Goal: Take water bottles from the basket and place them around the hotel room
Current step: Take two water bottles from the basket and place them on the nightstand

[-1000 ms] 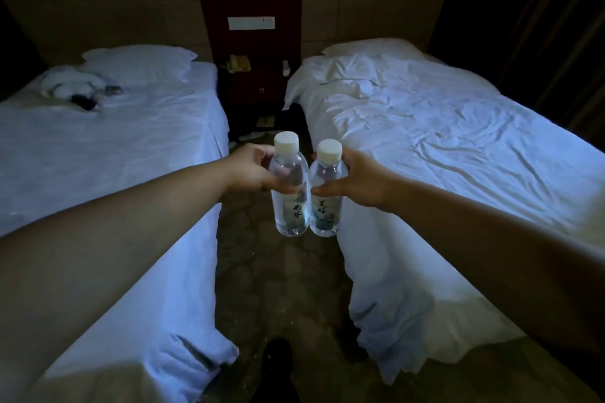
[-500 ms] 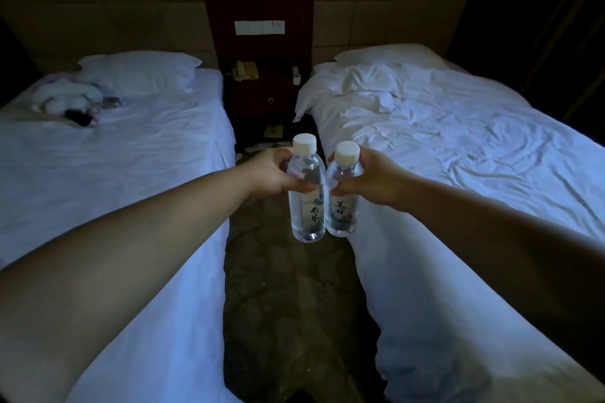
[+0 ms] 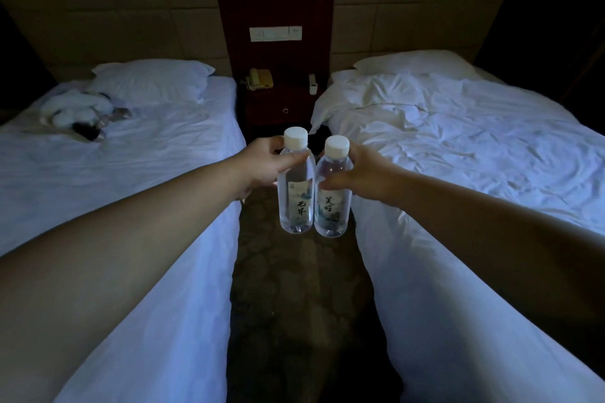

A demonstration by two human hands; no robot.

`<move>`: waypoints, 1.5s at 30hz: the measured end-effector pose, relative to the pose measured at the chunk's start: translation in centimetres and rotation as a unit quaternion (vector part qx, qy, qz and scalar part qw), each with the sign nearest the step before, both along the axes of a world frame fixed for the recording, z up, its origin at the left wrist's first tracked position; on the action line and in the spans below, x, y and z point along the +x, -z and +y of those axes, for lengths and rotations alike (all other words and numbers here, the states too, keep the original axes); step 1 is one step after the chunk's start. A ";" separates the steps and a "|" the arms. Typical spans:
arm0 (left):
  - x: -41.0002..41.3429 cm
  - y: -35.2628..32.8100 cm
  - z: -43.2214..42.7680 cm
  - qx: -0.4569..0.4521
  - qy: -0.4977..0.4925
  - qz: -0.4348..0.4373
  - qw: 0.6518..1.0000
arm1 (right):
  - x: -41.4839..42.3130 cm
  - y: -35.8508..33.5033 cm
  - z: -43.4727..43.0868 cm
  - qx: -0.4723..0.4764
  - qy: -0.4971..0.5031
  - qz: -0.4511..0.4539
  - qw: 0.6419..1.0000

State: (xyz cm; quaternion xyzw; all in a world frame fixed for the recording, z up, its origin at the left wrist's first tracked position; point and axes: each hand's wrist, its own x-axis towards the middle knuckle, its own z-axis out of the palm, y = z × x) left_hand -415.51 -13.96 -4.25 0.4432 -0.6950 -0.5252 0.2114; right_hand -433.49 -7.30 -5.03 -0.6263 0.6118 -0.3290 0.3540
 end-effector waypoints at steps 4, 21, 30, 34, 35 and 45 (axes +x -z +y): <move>-2.0 0.4 -4.4 0.002 -0.023 0.010 1.000 | -2.1 0.7 -5.2 -0.001 -0.028 0.010 1.000; -13.9 -1.4 -22.2 -0.010 -0.079 0.053 0.995 | -14.8 -1.9 -24.7 -0.038 -0.088 0.017 0.995; -16.7 -1.2 -30.5 -0.021 -0.078 0.055 0.995 | -17.8 -0.8 -34.1 -0.033 -0.033 0.002 0.999; -17.0 -0.6 -35.7 -0.020 -0.065 0.056 0.996 | -17.9 -0.1 -39.0 -0.049 -0.019 -0.014 0.999; -17.0 -0.4 -37.2 -0.024 -0.067 0.056 0.996 | -17.8 0.0 -40.4 -0.051 -0.013 -0.021 0.998; -16.0 -0.6 -53.3 -0.063 -0.092 0.095 0.989 | -16.4 -0.9 -55.7 -0.017 0.007 -0.072 0.997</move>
